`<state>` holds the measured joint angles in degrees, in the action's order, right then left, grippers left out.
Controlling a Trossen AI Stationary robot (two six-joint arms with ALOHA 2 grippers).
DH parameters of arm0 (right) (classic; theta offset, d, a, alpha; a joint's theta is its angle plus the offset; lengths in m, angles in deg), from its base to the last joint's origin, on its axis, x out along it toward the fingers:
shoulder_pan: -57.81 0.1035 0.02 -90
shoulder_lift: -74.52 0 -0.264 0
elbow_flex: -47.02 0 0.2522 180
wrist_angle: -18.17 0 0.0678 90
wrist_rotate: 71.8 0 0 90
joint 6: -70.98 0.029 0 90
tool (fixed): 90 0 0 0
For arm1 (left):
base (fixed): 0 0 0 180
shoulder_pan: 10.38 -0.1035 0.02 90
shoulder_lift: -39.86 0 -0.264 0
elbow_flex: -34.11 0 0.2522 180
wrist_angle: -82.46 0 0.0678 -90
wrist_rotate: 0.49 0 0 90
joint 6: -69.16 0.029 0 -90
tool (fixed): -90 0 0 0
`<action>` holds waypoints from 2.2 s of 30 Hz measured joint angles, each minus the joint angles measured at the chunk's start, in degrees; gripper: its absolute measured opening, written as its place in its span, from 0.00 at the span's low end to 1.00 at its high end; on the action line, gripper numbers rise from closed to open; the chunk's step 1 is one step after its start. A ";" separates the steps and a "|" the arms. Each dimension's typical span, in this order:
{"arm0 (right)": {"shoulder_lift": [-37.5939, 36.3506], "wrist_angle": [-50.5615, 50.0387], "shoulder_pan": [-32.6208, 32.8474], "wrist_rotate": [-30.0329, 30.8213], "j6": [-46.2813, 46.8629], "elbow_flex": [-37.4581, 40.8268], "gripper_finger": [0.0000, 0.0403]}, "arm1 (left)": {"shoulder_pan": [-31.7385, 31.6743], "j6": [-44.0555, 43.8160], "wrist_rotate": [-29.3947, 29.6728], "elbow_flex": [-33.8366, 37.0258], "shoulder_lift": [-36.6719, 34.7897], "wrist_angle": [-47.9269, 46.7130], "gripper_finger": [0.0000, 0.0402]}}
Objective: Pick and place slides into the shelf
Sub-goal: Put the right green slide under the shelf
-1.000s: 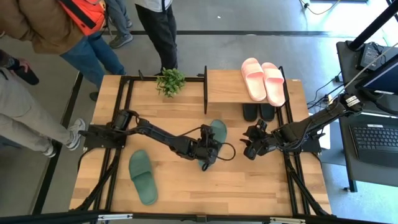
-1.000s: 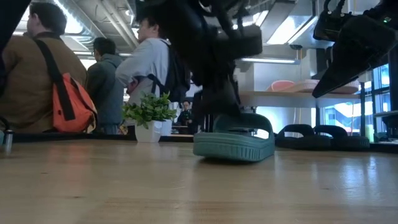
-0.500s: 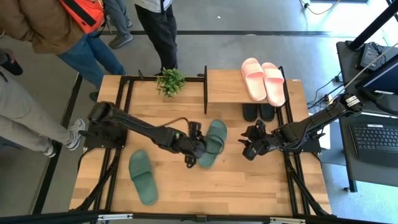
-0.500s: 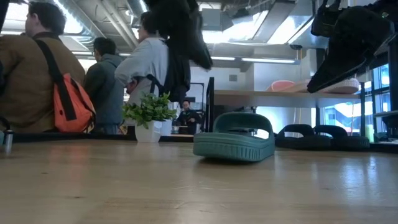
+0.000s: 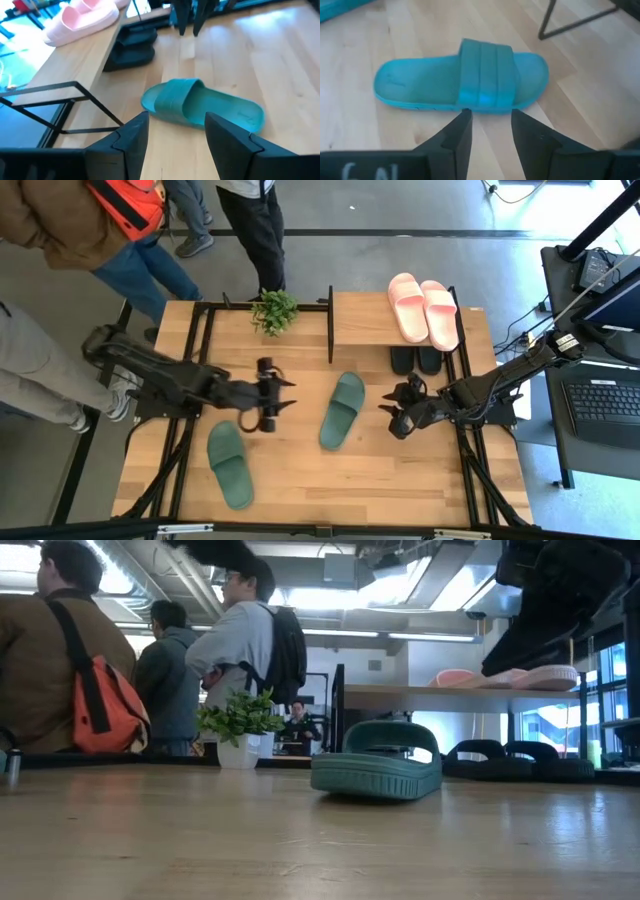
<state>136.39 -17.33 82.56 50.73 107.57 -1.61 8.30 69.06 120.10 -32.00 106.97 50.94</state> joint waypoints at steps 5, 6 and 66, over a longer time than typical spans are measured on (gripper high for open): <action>0.00 2.53 0.00 0.00 -2.52 0.00 0.34 | 1.89 -0.27 -0.04 11.28 -10.12 8.57 0.46; 0.00 2.77 0.00 0.00 -2.59 0.00 0.34 | 2.18 -0.91 -0.03 13.46 -11.95 9.98 0.46; 8.51 23.14 -1.49 11.62 -35.52 -6.08 0.78 | 2.78 -2.34 0.00 41.50 -44.39 26.06 0.46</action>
<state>144.89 5.80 81.07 62.35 72.05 -7.69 11.08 66.72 120.10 9.49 62.58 77.00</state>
